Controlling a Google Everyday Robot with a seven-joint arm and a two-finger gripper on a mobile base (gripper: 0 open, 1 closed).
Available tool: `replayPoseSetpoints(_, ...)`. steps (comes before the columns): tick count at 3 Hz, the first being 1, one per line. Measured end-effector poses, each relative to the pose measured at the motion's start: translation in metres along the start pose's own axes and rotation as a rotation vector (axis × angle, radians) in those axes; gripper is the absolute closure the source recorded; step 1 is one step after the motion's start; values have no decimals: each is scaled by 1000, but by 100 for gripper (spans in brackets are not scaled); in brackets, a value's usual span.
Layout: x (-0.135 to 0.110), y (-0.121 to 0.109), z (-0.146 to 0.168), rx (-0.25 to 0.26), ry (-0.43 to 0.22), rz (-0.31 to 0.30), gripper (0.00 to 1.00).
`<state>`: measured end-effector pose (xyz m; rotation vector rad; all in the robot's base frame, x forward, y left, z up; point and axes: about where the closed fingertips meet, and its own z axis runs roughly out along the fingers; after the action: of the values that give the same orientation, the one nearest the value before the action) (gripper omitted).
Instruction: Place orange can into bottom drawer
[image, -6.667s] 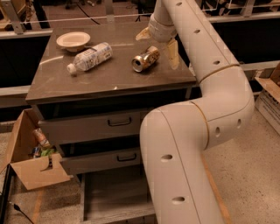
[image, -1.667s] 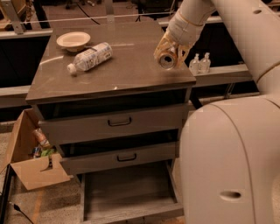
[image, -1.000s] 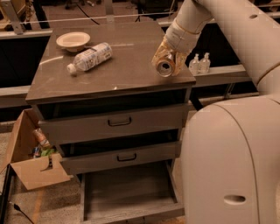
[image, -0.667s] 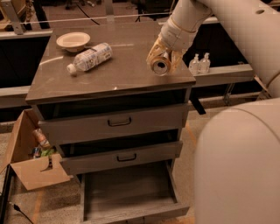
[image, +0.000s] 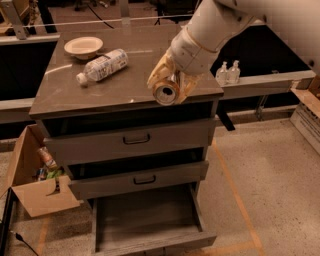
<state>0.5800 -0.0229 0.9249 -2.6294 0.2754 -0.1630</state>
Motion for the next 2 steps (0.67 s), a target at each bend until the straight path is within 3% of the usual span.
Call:
replayPoseSetpoints(1, -49, -5, 17, 38, -85, 3, 100)
replayPoseSetpoints(2, -89, -11, 45, 45, -121, 11, 100)
